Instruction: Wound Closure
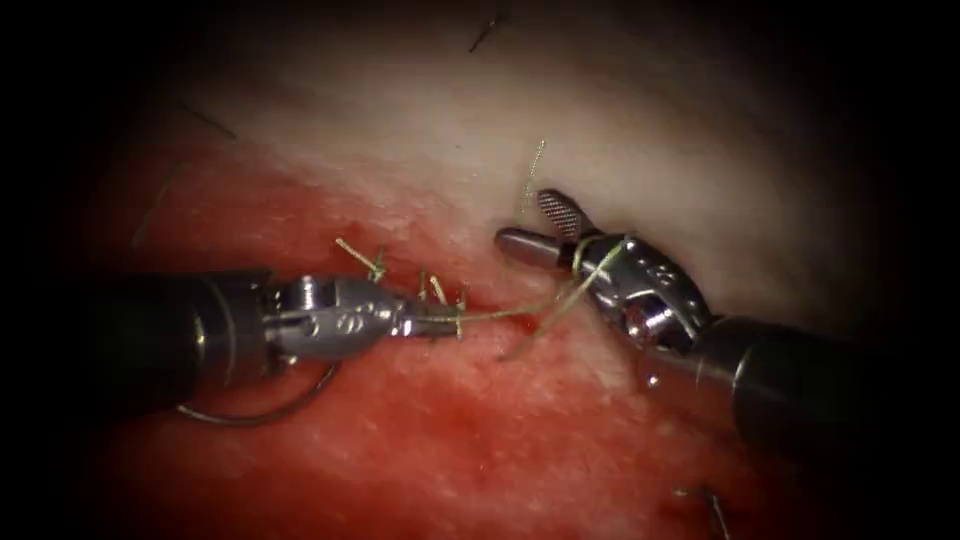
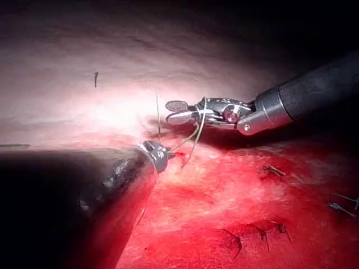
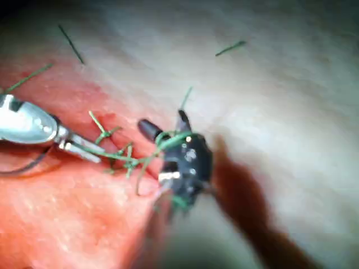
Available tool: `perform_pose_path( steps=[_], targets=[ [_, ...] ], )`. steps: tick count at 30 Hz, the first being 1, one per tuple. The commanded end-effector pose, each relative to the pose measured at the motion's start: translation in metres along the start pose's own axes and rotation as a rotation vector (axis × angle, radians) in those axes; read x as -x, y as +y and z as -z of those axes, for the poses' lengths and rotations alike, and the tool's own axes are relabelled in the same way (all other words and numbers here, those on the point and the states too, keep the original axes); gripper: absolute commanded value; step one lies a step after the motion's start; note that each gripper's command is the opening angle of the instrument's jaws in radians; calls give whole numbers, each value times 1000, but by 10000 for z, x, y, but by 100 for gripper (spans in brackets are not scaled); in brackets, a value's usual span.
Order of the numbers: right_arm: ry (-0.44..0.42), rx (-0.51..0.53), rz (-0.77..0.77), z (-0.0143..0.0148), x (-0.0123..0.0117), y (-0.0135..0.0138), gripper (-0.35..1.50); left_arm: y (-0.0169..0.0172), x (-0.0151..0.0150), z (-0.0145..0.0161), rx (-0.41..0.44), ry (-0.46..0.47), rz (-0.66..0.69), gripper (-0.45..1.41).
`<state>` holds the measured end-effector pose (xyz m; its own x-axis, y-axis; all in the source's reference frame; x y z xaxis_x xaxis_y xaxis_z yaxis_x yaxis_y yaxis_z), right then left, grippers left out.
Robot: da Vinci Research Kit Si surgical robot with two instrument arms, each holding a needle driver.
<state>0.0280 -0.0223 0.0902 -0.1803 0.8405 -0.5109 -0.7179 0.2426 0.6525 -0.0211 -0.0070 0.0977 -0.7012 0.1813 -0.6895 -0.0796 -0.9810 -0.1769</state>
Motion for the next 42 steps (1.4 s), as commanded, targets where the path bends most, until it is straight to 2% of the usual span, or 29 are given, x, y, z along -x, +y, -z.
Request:
perform_pose_path(
  steps=[1,10,19,20,21,22,23,24,30,36,37,42],
  targets=[
    [4,1,-7,-12,3,3,125,-2,1,-8,0,1,-1,-45],
    [-6,26,-23,-48,16,24,126,-11,11,-9,-3,-3,10,-45],
    [-2,2,-31,-52,10,19,125,-13,16,-9,-8,-8,15,-45],
    [-1,-3,-34,-53,9,16,111,-14,17,-9,-8,-8,14,-45],
    [-1,-3,-34,-53,9,15,86,-15,18,-9,-10,-10,20,-45],
    [-1,-3,-34,-53,9,14,49,-17,20,-8,-10,-10,26,-45],
    [-2,-6,-22,-53,10,14,0,-18,22,-8,-9,-10,25,-45],
    [1,-9,2,-52,11,14,-35,-20,23,-7,-8,-9,25,-45],
    [10,-28,7,-46,17,14,-35,-47,39,4,-10,-18,55,-45],
    [30,-62,31,-20,22,9,-35,-120,55,26,-45,-57,101,-45],
    [37,-61,29,-13,23,7,-35,-143,60,29,-57,-72,108,-45],
    [47,-70,69,8,24,-11,-35,-208,86,15,-90,-95,147,-45]
  ],
)
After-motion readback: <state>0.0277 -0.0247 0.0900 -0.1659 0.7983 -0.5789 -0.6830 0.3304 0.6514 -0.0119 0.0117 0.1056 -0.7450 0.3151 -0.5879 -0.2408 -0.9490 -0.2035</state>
